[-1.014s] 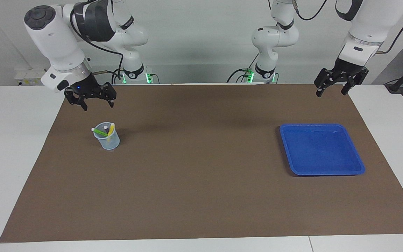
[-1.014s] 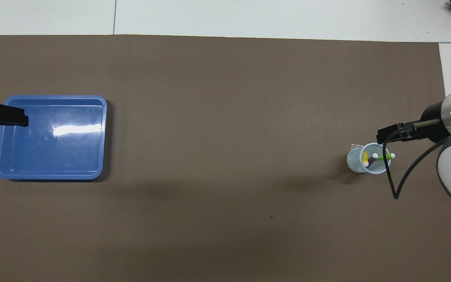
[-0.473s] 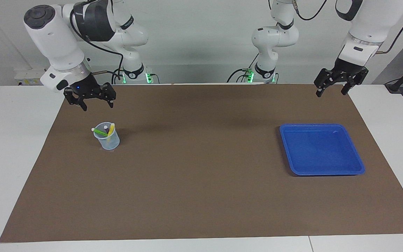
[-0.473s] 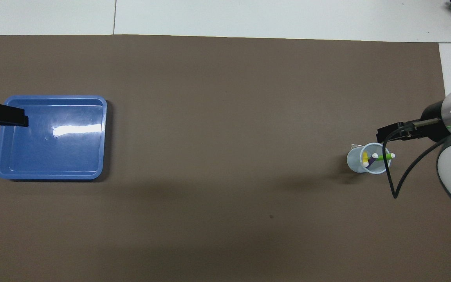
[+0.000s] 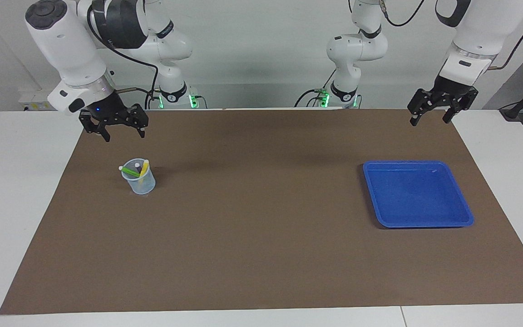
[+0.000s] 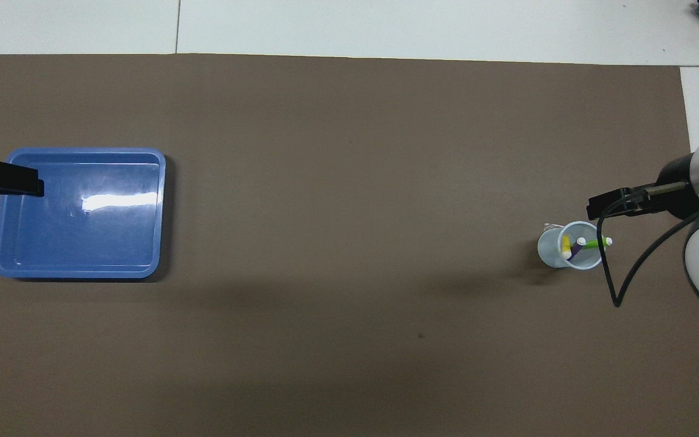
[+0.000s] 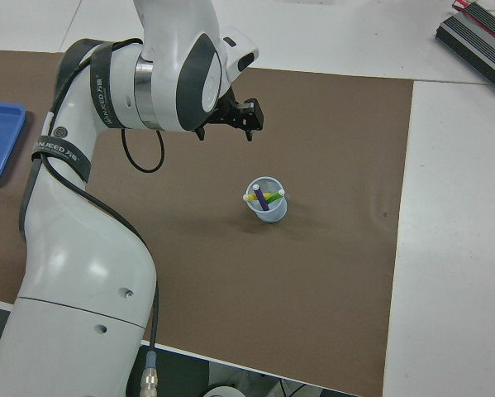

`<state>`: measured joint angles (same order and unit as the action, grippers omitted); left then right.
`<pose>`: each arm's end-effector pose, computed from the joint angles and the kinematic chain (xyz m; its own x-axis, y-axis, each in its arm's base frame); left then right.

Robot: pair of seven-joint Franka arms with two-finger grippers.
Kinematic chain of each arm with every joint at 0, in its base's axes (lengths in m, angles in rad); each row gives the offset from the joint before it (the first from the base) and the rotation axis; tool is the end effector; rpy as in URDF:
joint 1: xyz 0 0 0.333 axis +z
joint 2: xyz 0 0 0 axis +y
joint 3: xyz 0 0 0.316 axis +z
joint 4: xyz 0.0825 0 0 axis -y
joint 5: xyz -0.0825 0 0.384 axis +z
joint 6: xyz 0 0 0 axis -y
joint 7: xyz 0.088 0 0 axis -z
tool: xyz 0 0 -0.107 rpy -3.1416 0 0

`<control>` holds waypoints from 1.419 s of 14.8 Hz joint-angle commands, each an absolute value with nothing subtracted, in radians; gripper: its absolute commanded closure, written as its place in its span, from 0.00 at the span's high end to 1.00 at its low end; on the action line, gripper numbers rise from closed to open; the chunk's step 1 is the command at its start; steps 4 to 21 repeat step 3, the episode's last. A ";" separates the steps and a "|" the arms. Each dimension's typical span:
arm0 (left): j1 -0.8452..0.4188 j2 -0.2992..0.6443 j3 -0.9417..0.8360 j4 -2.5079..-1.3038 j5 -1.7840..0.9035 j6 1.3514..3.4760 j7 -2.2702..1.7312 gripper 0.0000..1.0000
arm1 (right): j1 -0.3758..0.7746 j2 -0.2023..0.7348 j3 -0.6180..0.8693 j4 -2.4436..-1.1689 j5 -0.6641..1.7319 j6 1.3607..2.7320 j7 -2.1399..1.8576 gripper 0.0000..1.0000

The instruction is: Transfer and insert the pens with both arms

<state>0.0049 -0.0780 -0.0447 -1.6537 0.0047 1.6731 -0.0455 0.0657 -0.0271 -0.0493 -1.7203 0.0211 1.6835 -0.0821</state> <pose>0.5396 -0.0220 0.6371 0.9952 0.0052 0.0974 0.0056 -1.0000 -0.0037 0.5520 0.0108 0.5783 0.9954 0.0960 -0.0079 0.0958 -0.9951 -0.0230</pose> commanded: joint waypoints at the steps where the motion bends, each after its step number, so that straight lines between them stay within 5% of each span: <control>1: 0.002 -0.078 -0.041 -1.638 0.012 1.649 -0.040 1.00 | 0.049 -0.018 -0.034 -1.698 0.031 1.657 -0.071 1.00; 21: 0.000 -0.078 -0.041 -1.638 0.012 1.651 -0.040 1.00 | 0.049 -0.018 -0.034 -1.698 0.031 1.657 -0.071 1.00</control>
